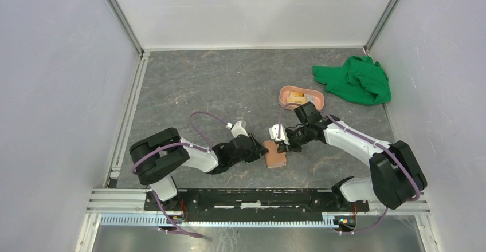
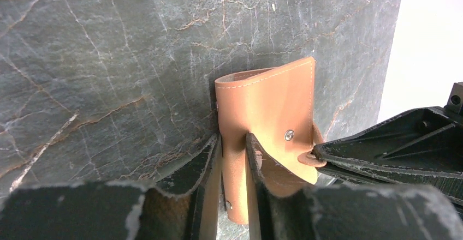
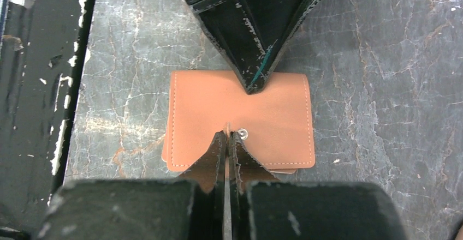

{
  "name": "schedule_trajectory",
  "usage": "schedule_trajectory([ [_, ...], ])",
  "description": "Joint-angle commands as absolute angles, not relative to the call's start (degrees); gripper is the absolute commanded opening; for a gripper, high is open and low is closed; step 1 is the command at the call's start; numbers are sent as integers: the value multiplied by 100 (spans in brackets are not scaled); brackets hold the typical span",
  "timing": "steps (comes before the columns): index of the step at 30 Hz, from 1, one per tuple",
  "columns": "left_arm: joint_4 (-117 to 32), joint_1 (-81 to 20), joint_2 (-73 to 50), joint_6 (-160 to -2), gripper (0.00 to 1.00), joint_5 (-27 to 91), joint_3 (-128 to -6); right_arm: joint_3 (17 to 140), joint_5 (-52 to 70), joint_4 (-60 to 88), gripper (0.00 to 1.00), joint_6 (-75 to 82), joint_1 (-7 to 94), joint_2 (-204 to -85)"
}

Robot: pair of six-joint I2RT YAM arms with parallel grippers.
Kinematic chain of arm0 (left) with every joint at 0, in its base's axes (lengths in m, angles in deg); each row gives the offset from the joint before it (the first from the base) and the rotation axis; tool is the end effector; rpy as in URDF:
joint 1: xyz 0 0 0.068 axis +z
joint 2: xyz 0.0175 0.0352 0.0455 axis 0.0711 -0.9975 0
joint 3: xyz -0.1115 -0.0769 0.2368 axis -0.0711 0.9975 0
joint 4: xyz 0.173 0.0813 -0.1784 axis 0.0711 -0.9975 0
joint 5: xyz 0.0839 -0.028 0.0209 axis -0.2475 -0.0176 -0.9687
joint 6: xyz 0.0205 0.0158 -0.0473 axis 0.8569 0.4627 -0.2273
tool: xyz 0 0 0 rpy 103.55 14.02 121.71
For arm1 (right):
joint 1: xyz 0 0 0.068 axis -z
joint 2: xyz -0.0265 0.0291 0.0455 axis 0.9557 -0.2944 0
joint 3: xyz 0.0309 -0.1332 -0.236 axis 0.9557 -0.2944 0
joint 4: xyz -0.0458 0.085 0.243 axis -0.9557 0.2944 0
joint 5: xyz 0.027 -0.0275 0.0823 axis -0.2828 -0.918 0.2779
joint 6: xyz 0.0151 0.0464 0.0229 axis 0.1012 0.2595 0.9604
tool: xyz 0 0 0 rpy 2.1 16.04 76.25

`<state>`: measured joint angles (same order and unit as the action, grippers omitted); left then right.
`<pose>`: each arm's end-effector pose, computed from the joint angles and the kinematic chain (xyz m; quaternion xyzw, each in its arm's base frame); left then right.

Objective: Put the credit cards into the card holder
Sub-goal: Open the card holder at the center of the board.

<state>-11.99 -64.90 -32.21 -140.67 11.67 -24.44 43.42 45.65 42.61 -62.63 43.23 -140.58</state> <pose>0.1479 -0.2497 0.1142 -0.1260 0.8709 -0.3877 0.2743 0.1916 0.1378 0.1826 -0.6910 0.5900 0.3082 0.2817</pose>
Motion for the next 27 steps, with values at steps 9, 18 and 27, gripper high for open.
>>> schedule_trajectory([
  [9, -1511, -6490, -2363, -13226, 46, 978, -1915, 4416, 5497, 4079, 0, -5925, 4991, -13756],
  [18, -1391, -6490, -945, -12529, 81, 1289, -1562, 4325, 6630, 3793, 0, -5290, 5179, -13591],
  [27, -367, -6476, -1554, -13401, 97, 1487, -1003, 4267, 6460, 3616, 0, -5014, 5182, -13724],
])
